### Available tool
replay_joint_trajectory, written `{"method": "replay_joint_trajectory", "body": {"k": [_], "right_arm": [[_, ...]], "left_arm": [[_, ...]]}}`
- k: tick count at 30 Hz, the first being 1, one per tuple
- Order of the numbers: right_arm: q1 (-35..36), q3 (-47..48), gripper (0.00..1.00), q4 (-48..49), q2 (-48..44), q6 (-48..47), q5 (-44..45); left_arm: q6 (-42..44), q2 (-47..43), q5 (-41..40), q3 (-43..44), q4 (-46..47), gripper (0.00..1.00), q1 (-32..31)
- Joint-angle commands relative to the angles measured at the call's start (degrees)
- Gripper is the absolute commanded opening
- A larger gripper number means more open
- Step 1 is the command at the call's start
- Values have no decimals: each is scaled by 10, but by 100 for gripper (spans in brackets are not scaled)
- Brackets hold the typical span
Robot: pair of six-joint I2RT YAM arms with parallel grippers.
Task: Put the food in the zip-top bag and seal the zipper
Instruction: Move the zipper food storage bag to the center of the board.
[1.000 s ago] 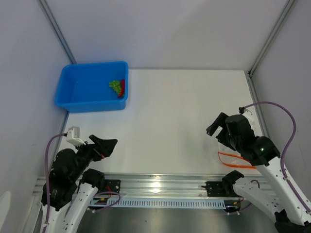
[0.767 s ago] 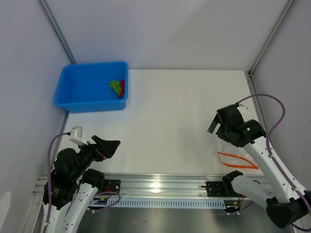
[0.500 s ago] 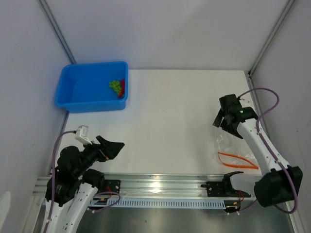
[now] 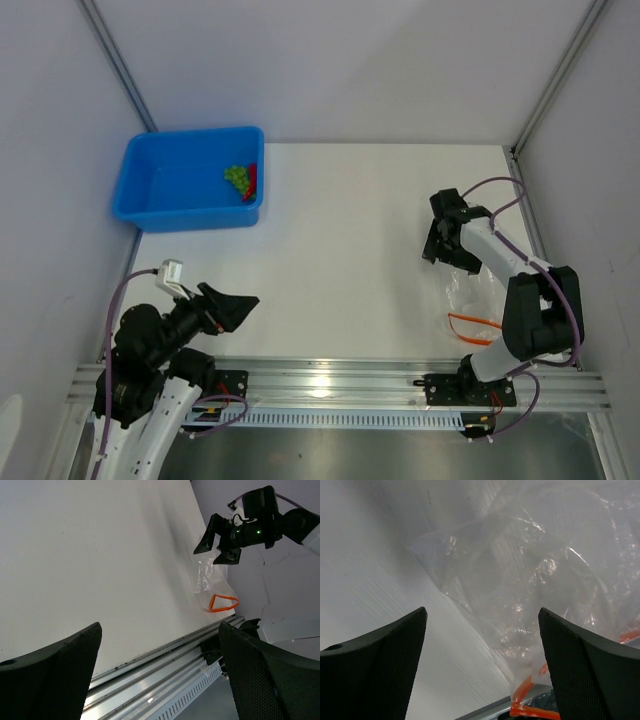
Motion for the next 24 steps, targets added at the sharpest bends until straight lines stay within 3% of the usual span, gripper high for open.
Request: {"method": "replay_joint_trajectory", "body": {"k": [1, 5, 9, 10, 11, 14, 22, 23, 24], "right_arm": [[-3, 12, 92, 39, 28, -17, 8], [-8, 23, 81, 84, 71, -26, 6], [-12, 58, 48, 93, 118, -28, 30], [-11, 70, 35, 97, 124, -31, 28], [-11, 76, 29, 108, 130, -33, 24], [-15, 123, 0, 106, 170, -23, -13], [-23, 281, 1, 119, 288, 96, -252], [-23, 308, 8, 126, 294, 117, -269], [-23, 322, 30, 130, 298, 124, -281]], "left_arm": [[-9, 8, 16, -1, 25, 100, 5], [-7, 14, 11, 3, 25, 100, 5], [-3, 12, 1, 9, 17, 100, 5], [-2, 11, -2, 10, 17, 100, 5], [-1, 11, -3, 10, 16, 100, 5], [4, 12, -9, 11, 11, 100, 5], [8, 28, -21, 23, 9, 99, 5], [8, 29, -22, 19, 9, 100, 5], [7, 29, -22, 18, 9, 100, 5]]}}
